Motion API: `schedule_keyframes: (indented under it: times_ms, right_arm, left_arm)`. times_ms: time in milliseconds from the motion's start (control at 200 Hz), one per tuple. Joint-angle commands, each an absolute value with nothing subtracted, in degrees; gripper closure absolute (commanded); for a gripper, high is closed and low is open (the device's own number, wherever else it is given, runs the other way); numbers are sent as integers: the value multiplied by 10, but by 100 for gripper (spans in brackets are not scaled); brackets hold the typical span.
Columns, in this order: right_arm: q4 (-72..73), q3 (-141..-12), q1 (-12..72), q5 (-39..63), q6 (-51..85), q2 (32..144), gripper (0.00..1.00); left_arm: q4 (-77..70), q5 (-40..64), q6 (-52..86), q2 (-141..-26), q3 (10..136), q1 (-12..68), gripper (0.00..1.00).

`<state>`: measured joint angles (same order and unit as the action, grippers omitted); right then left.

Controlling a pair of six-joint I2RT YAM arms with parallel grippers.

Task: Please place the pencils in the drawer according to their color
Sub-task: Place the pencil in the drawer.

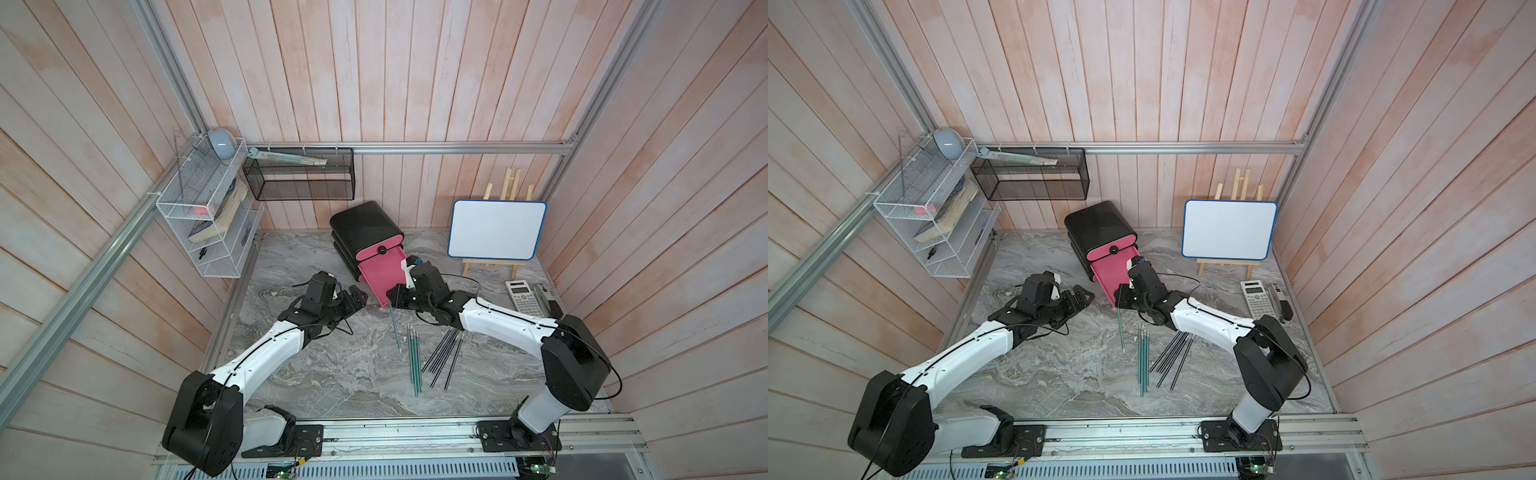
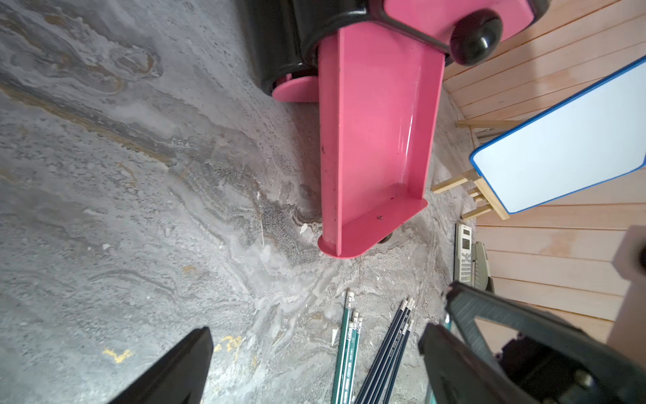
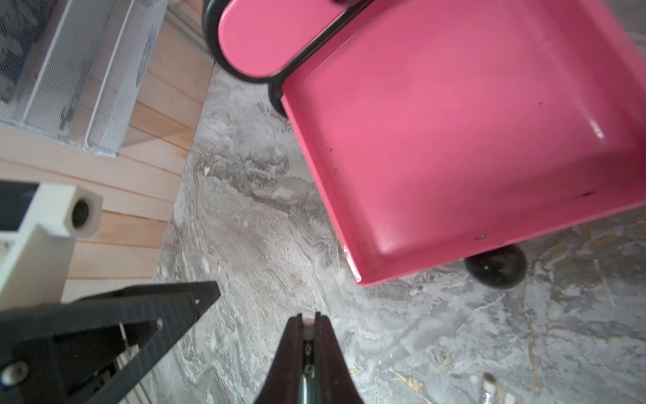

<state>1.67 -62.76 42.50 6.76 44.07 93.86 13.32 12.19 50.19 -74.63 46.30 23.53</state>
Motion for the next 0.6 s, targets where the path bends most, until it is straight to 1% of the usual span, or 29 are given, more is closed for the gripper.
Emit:
schedule_keyframes:
  times_ms: [0, 255, 595]
  right_arm:
    - [69, -653, 399, 95, 488, 948, 100]
    - [125, -680, 351, 94, 547, 996, 100]
    - [150, -728, 323, 45, 577, 1072, 100]
  left_arm:
    - [135, 126, 495, -763, 491, 244, 1]
    - [137, 121, 495, -792, 528, 254, 1]
    - [136, 118, 497, -811, 547, 259, 1]
